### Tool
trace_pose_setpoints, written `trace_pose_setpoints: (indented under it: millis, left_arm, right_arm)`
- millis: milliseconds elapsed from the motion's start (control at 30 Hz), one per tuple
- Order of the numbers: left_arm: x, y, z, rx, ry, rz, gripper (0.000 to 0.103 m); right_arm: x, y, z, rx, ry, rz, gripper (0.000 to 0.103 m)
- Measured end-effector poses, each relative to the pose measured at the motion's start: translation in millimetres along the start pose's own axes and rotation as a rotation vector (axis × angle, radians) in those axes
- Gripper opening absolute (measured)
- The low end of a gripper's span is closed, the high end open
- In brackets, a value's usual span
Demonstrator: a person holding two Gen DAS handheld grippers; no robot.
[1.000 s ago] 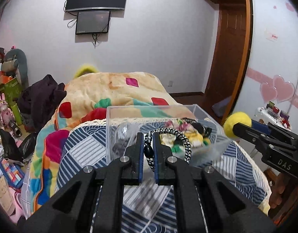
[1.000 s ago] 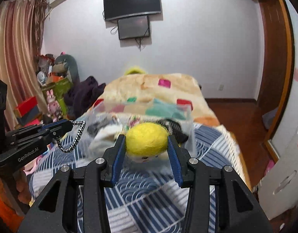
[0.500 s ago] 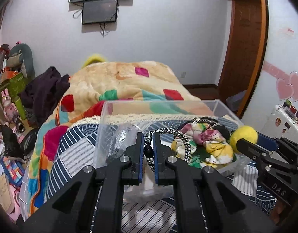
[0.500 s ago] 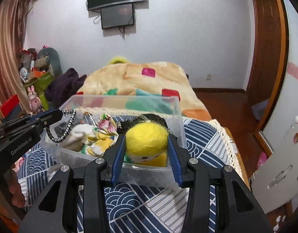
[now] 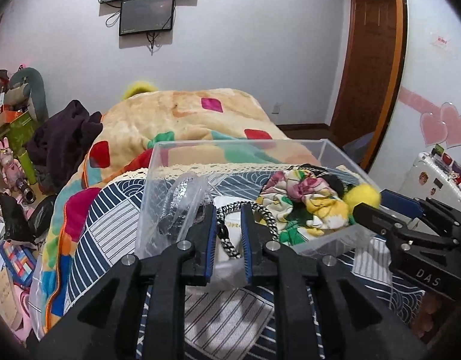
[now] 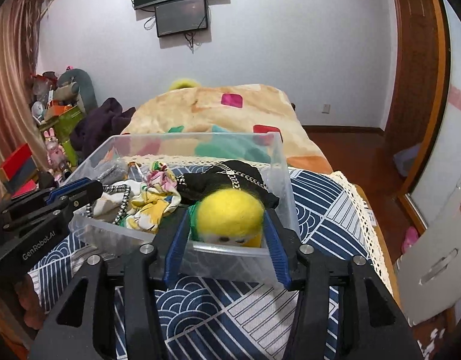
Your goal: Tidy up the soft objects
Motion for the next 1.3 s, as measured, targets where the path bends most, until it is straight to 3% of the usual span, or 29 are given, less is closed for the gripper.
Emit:
trace_pose_setpoints:
  millis: [67, 500, 567, 700, 867, 1000, 1033, 1067, 1300]
  left_arm:
    - [-10.9, 1.2, 0.0, 0.001, -0.010, 0.019, 0.015]
    - [-92.6, 21.5, 7.4, 0.016, -0.072, 0.182, 0.015]
    - [-105.6, 24.2, 9.9, 0.023, -0.077, 0.209, 0.019]
    - [-127.5, 27.6, 11.7, 0.020, -0.080, 0.265, 0.047]
    - [-145.5, 26.1, 15.8, 0.037, -0.062, 0.312, 0.069]
    - [-152.6, 25.1, 13.3, 0.034, -0.055, 0.333, 0.087]
    - [-154.6, 24.5, 12.6, 0.030, -0.056, 0.338, 0.091]
    - [-156.4, 24.0, 11.8, 0.028, -0.052, 0.344, 0.092]
    - [-162.5, 21.6, 7.2, 0.018, -0.028, 0.361, 0.102]
  right_arm:
    - [-6.7, 0.0, -1.0, -0.008, -0.015, 0.013, 0.058]
    - [-73.7, 29.4, -14.0, -0.037, 0.012, 0.206, 0.058]
    - [-84.6, 32.9, -18.6, -0.045, 0.021, 0.236, 0.058]
    - [-96.1, 37.6, -25.1, -0.062, 0.035, 0.282, 0.059]
    - [-111.7, 40.9, -30.2, -0.056, 0.037, 0.350, 0.085]
    - [-115.9, 41.4, -31.3, -0.050, 0.042, 0.372, 0.092]
    - [-117.1, 40.7, -31.7, -0.047, 0.042, 0.378, 0.098]
    - [-117.3, 40.7, -31.4, -0.042, 0.042, 0.384, 0.103]
    - [-118.7, 34.7, -31.1, -0.032, 0.039, 0.395, 0.103]
Point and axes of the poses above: each gripper's, at about its wrist camera, not at the fingertips, and x roughly the way its jaws point, z to its right, y to its top, the point moved 4 cm from there along x, roughly the way its jaws point, and after that the axes turned 1 degree about z, right-handed, at the moved point
